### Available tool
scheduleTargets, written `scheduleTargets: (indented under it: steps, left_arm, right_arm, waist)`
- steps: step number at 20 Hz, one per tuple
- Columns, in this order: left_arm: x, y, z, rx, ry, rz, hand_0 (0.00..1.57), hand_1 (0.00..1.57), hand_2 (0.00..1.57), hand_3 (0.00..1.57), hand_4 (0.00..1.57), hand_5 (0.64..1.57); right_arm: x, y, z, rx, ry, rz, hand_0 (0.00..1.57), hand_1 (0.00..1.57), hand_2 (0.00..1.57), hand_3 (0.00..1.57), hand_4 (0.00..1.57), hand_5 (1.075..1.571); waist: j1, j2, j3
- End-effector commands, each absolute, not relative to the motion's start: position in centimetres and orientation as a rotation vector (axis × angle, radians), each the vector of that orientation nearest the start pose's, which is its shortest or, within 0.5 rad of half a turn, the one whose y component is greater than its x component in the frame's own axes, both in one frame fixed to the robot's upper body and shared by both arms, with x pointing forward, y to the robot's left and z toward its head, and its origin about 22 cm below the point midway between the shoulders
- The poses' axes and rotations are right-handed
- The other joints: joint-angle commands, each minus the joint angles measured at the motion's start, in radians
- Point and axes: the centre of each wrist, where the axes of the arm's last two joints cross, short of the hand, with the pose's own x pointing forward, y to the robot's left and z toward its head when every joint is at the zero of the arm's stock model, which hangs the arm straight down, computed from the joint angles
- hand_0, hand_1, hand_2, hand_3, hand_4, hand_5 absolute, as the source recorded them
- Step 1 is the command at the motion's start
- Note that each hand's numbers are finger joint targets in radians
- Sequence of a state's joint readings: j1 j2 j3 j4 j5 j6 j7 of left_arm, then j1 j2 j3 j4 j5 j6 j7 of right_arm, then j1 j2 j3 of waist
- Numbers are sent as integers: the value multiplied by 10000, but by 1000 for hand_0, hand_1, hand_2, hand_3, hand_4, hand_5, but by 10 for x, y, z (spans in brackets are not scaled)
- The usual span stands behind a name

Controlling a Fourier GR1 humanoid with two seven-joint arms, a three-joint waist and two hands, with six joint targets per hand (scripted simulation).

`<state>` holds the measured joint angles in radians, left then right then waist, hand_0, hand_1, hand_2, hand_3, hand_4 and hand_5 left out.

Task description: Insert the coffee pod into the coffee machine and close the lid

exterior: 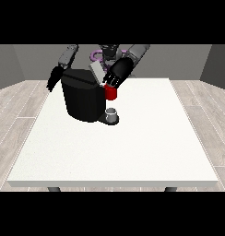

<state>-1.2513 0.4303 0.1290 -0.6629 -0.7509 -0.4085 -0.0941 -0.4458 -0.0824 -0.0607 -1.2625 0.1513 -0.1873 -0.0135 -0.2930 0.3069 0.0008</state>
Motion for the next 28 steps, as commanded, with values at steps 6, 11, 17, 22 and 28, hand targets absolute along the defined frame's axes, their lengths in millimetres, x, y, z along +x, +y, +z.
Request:
scheduleTargets:
  steps: [6, 11, 17, 22, 28]
  left_arm:
    - [461, 226, 285, 6917, -16483, -11296, 1180, 1180, 1198, 1170, 351, 1571]
    - [459, 245, 295, 7754, -15827, -11537, 1216, 1216, 1228, 1104, 0, 1571]
    - [461, 247, 288, 8403, -15769, -11732, 1173, 1173, 1170, 1017, 0, 1571]
    - [461, 252, 276, 8239, -16739, -11506, 1110, 1110, 1129, 973, 0, 1571]
    - [461, 247, 284, 8360, -17039, -11363, 1233, 1233, 1201, 947, 0, 1571]
  right_arm:
    - [350, -201, 54, -2655, -17056, 973, 0, 0, 0, 0, 0, 1571]
    - [352, -228, 58, -2556, -17385, 1136, 0, 0, 0, 0, 0, 1571]
    - [348, -195, 64, -2514, -17403, 1186, 0, 0, 0, 0, 0, 1571]
    - [350, -209, 66, -2665, -17485, 941, 0, 0, 0, 0, 0, 1571]
    - [345, -210, 54, -2742, -17227, 1199, 0, 0, 0, 0, 0, 1571]
  waist:
    - [66, 162, -6]
    - [-109, 208, -1]
    - [-315, 338, -6]
    - [-125, 718, -7]
    - [-290, 462, -4]
